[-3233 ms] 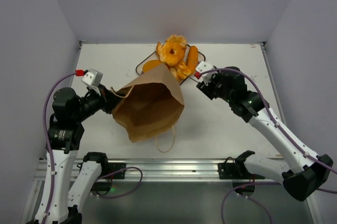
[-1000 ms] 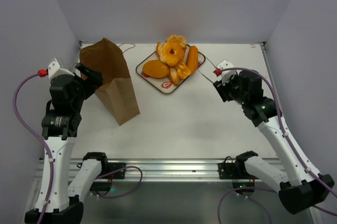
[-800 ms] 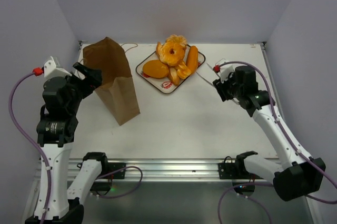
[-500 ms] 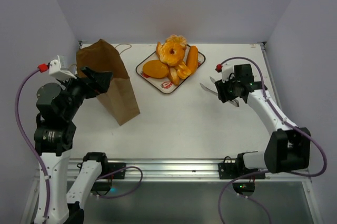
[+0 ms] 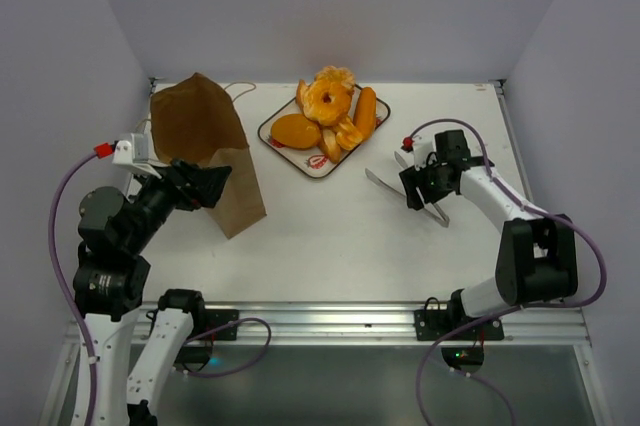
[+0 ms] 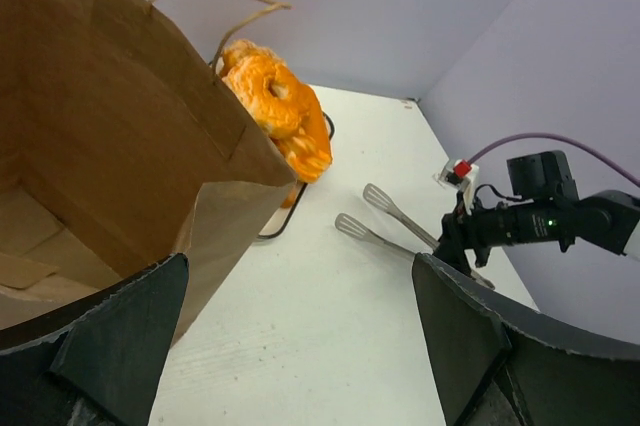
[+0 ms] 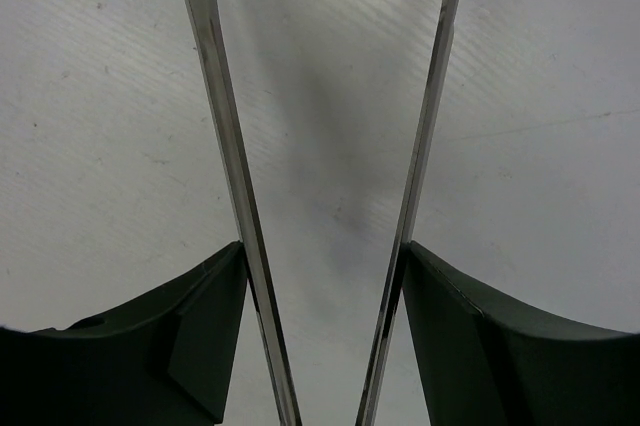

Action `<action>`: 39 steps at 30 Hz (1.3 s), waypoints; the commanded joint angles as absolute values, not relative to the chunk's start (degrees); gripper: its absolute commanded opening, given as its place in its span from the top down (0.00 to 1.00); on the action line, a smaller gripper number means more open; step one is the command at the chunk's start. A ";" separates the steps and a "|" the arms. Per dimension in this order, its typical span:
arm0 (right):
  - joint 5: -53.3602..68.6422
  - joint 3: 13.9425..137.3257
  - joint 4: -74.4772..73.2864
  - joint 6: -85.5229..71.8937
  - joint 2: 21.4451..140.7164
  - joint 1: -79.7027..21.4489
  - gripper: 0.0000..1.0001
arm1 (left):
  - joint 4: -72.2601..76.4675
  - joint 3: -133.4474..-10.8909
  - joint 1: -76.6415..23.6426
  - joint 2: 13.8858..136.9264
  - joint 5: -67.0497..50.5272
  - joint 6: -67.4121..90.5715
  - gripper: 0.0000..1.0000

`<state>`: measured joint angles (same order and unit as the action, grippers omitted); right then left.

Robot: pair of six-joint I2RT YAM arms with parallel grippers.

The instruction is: Take the fake bread out of the paper bag

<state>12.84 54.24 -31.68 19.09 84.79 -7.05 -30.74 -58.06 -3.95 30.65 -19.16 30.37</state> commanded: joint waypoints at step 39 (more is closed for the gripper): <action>-5.01 46.41 -30.59 11.24 45.45 -4.75 0.01 | -43.41 -61.70 -7.38 13.01 -19.87 28.21 0.00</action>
